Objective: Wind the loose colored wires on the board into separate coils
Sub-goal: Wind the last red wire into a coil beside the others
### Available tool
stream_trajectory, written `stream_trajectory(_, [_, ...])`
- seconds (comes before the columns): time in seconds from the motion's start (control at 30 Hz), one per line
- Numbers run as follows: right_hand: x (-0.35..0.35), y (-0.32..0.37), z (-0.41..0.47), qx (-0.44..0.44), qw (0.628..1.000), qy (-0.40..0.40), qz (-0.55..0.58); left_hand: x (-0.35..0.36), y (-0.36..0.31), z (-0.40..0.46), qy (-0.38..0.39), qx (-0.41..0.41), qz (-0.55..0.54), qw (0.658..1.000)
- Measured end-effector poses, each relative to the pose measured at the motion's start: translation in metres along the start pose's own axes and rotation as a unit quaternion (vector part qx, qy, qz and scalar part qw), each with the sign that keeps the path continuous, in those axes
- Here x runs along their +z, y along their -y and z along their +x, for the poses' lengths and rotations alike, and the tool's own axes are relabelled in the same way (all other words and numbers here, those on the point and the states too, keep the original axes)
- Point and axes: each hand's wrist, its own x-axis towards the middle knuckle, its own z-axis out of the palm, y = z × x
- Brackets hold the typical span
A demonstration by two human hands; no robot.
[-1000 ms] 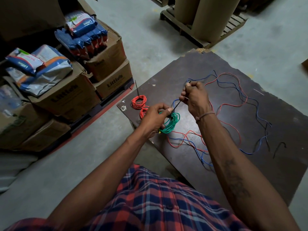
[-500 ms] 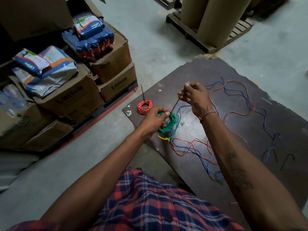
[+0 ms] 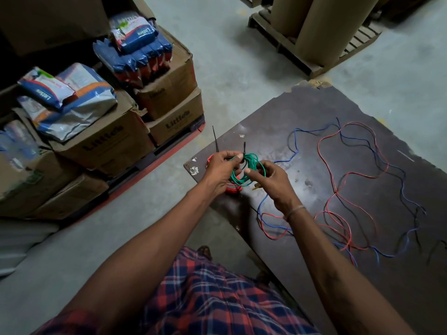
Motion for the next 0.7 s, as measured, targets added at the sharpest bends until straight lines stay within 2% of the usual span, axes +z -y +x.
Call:
stream_trajectory(0.1, [0.008, -0.006, 0.022, -0.002, 0.999, -0.043, -0.008, 0.001, -0.005, 0.011, 0.02, 0.001, 0.003, 1.0])
stream_trajectory(0.17, [0.011, -0.007, 0.041, 0.009, 0.998, -0.063, -0.001, -0.003, -0.015, 0.022, 0.024, 0.036, 0.044, 0.998])
stream_trajectory(0.27, [0.014, -0.001, 0.074, 0.004, 0.995, -0.1, 0.011, -0.018, -0.032, 0.038, -0.009, 0.085, 0.121, 0.989])
stream_trajectory(0.4, [0.023, 0.005, 0.123, 0.009, 0.988, -0.149, 0.026, -0.049, -0.03, 0.049, -0.038, 0.096, 0.161, 0.982])
stream_trajectory(0.57, [0.031, -0.076, 0.184, 0.139, 0.983, -0.113, -0.044, -0.074, -0.001, 0.039, -0.044, 0.06, 0.199, 0.977])
stream_trajectory(0.7, [0.042, -0.042, 0.151, 0.17, 0.976, -0.133, 0.04, -0.075, 0.007, 0.027, -0.023, 0.05, 0.218, 0.975])
